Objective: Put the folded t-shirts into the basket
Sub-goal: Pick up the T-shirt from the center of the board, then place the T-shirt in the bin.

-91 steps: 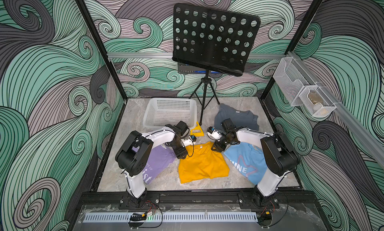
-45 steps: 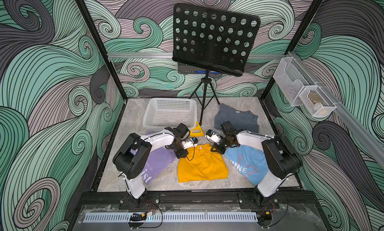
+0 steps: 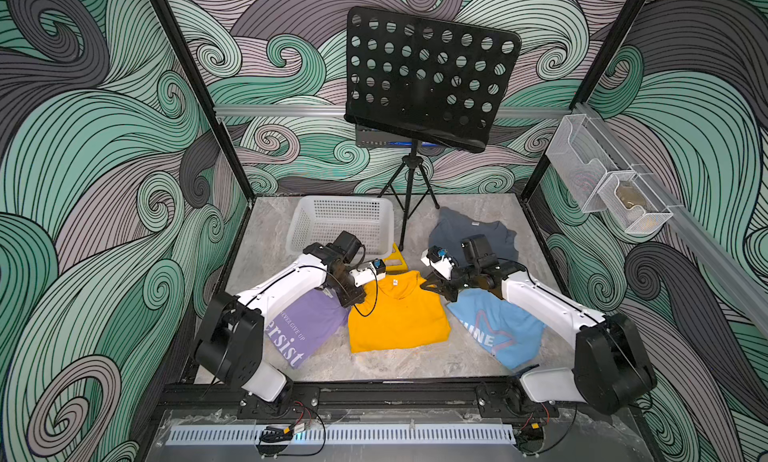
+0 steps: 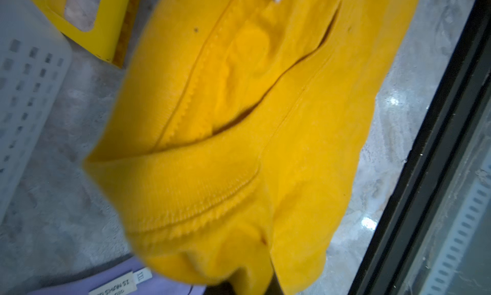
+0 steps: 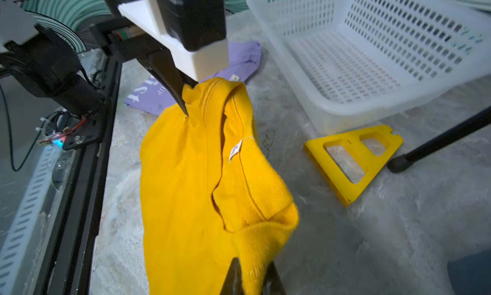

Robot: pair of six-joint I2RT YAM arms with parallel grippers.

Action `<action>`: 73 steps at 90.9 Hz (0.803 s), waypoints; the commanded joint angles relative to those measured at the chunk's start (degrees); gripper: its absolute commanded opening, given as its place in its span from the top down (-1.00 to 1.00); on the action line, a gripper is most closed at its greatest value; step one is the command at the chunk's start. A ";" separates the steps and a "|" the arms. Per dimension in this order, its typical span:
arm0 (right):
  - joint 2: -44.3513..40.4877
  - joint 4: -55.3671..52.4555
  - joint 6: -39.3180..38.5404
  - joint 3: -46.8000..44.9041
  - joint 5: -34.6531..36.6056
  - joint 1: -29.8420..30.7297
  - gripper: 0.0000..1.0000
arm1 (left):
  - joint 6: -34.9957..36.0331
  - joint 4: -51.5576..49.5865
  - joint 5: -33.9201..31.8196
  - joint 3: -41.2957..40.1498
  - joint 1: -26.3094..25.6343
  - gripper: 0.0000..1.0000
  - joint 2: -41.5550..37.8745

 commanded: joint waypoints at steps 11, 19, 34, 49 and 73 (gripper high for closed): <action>-4.11 3.59 3.65 9.05 -8.71 3.59 1.00 | 3.82 -16.22 -1.99 13.57 5.03 1.00 -7.90; -2.24 3.72 6.97 14.72 -8.34 5.93 1.00 | 5.11 -19.21 -3.98 19.06 7.94 1.00 -9.09; 3.49 7.07 13.50 24.91 -0.65 10.62 1.00 | 7.23 -23.57 -6.19 30.77 14.99 1.00 -6.06; 12.53 8.95 20.20 37.32 5.12 12.08 1.00 | 6.22 -25.98 -6.45 45.94 21.97 1.00 3.57; 26.98 9.71 23.61 52.98 10.19 11.67 1.00 | 5.04 -24.79 -6.87 62.45 26.57 1.00 18.24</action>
